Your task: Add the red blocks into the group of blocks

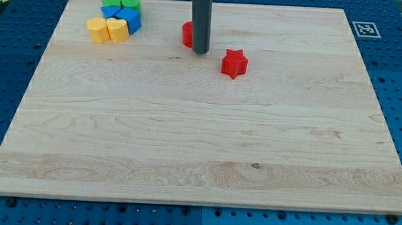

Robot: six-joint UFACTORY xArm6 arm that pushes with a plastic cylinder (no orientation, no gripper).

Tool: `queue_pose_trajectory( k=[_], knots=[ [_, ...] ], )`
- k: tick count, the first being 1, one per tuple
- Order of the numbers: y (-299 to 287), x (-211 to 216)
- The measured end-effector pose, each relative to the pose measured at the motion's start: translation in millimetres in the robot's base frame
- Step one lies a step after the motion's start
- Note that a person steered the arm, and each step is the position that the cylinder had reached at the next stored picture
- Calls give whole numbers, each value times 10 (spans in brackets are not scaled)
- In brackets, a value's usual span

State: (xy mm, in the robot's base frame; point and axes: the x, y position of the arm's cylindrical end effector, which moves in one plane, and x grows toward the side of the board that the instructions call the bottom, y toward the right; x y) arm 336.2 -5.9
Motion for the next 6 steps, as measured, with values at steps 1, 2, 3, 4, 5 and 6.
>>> queue_pose_trajectory(
  k=[1,2,3,4,5,6],
  knots=[
    [203,-40],
    [132,-310],
    [-341,-683],
    [-494,-851],
    [-172,-828],
    [255,-557]
  ],
)
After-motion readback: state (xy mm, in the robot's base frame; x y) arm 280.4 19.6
